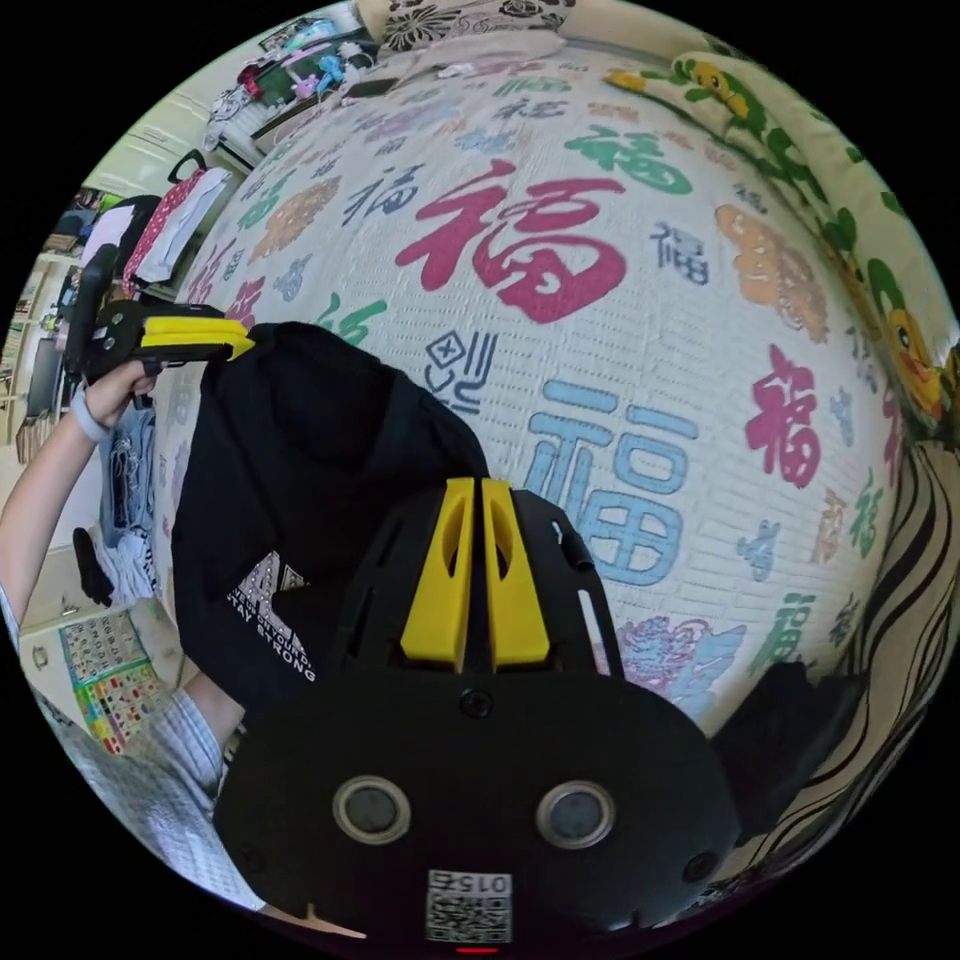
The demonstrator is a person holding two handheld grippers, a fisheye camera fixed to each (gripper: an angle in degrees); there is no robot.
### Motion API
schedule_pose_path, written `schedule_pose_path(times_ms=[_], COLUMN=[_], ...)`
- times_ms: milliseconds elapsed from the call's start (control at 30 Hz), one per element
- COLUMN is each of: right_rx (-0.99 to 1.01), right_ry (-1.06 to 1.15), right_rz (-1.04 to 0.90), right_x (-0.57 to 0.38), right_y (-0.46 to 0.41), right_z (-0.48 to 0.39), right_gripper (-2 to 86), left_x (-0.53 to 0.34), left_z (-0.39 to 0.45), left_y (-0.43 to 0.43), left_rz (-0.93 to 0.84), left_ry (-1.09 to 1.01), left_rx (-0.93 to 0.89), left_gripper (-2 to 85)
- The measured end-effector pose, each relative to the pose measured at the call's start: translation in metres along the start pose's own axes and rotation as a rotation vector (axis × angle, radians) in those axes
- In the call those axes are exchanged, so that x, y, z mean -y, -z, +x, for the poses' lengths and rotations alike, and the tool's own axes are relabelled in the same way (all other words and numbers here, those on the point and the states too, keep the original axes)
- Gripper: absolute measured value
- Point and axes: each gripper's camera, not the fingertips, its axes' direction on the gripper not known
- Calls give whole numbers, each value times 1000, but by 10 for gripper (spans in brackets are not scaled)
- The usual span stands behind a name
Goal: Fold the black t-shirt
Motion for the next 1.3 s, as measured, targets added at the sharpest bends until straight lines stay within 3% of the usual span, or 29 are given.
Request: schedule_pose_path(times_ms=[200,367,500,633,833,1067,1300], right_rx=[-107,-158,-171,-98,22,88,70], right_ry=[4,-136,-124,-3,164,121,98], right_rz=[7,230,233,269,205,-43,-113], right_x=[-5,1,-14,-80,-220,-324,-353], right_y=[26,64,58,40,-5,-95,-166], right_z=[8,29,26,8,-48,-89,-86], right_gripper=[-9,-8,-8,-8,-7,-8,-7], left_x=[20,32,26,-35,-193,-335,-394], left_z=[12,5,14,45,100,167,169], left_y=[41,94,111,105,101,48,-11], left_rz=[22,254,303,349,466,258,153], left_ry=[-5,135,108,-40,-171,-83,112], left_rx=[70,213,253,309,130,-82,-117], left_gripper=[8,9,10,11,11,7,-2])
